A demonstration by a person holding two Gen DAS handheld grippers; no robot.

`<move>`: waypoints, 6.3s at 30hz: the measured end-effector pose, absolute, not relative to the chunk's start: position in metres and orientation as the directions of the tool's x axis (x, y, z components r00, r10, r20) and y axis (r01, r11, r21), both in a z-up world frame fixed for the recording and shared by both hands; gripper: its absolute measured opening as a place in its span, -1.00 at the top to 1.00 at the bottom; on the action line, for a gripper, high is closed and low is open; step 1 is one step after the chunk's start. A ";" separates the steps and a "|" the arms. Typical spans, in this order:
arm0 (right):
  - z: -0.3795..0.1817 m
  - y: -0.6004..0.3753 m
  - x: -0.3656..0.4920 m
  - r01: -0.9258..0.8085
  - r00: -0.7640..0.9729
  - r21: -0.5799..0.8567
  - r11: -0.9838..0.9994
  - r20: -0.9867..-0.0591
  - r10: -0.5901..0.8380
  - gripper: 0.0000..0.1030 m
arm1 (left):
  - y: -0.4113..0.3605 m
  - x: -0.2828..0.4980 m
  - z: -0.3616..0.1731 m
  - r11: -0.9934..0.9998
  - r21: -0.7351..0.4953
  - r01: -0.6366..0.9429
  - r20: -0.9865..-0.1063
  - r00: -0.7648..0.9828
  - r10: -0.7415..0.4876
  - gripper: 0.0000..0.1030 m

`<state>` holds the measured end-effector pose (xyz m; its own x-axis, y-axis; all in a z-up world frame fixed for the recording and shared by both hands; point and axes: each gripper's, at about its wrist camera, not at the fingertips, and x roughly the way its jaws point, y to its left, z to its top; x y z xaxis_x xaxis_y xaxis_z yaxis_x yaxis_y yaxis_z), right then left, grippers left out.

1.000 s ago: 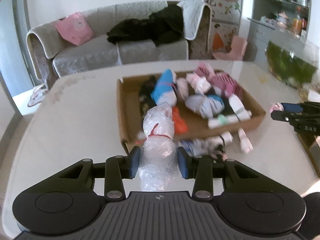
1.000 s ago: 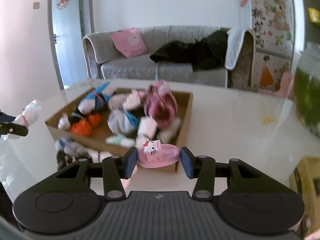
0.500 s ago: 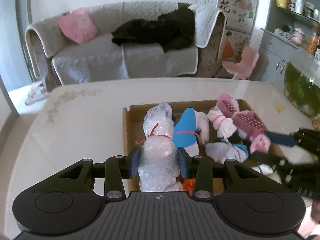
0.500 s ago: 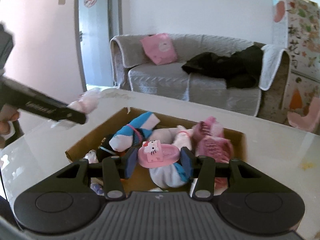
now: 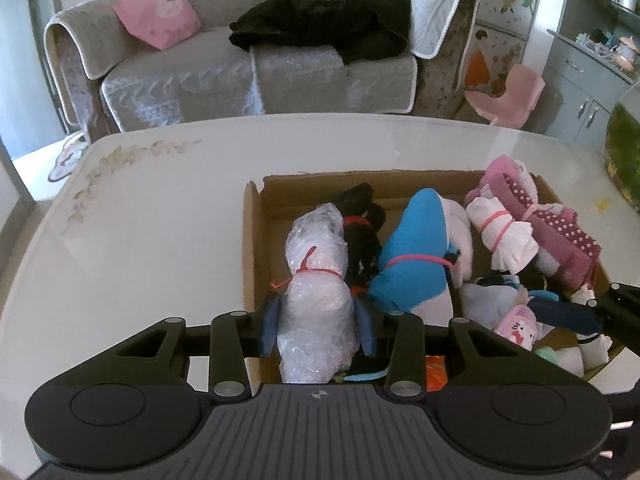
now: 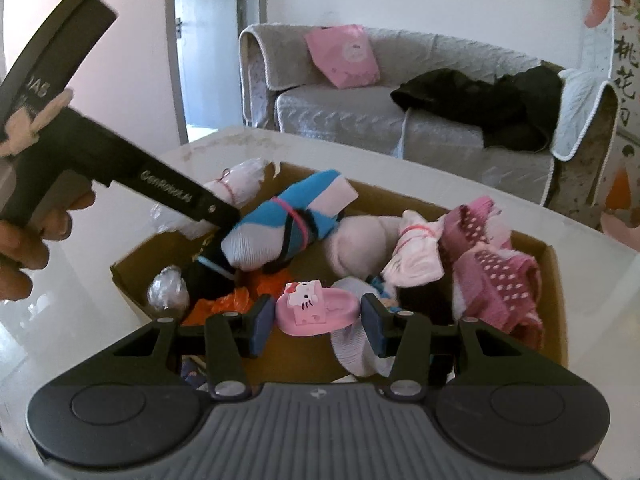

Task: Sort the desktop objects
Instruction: 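Lower both held items into the box and open both tools, then grasp the black-and-pink sock with the left tool while the right grasps the white red-banded roll, then carry both bundles into the box and open both tools to release them, then grasp the grey sock bundle with the left tool while the right grasps the white black-banded roll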

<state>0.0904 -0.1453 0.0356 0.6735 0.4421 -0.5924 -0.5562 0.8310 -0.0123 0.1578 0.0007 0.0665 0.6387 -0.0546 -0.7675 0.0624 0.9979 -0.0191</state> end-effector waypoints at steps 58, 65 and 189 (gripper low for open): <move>-0.009 -0.216 0.034 -0.367 0.706 0.096 0.925 -0.619 0.344 -0.24 | -0.074 0.015 0.020 0.989 -0.006 0.147 -0.802 0.591 -0.093 -0.69; -0.009 -0.216 0.031 -0.388 0.706 0.094 0.917 -0.609 0.361 -0.23 | -0.074 0.008 0.015 0.989 -0.017 0.147 -0.790 0.605 -0.104 -0.70; 0.021 -0.190 0.021 -0.479 0.668 0.104 0.872 -0.601 0.439 -0.08 | -0.031 0.022 0.080 0.975 -0.052 0.217 -0.697 0.691 -0.191 -0.70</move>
<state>0.0210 -0.1901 0.0206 0.6682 0.4390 -0.6006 -0.4788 0.8717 0.1045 0.0222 -0.0306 0.0797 0.6907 -0.1908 -0.6975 0.2167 0.9748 -0.0521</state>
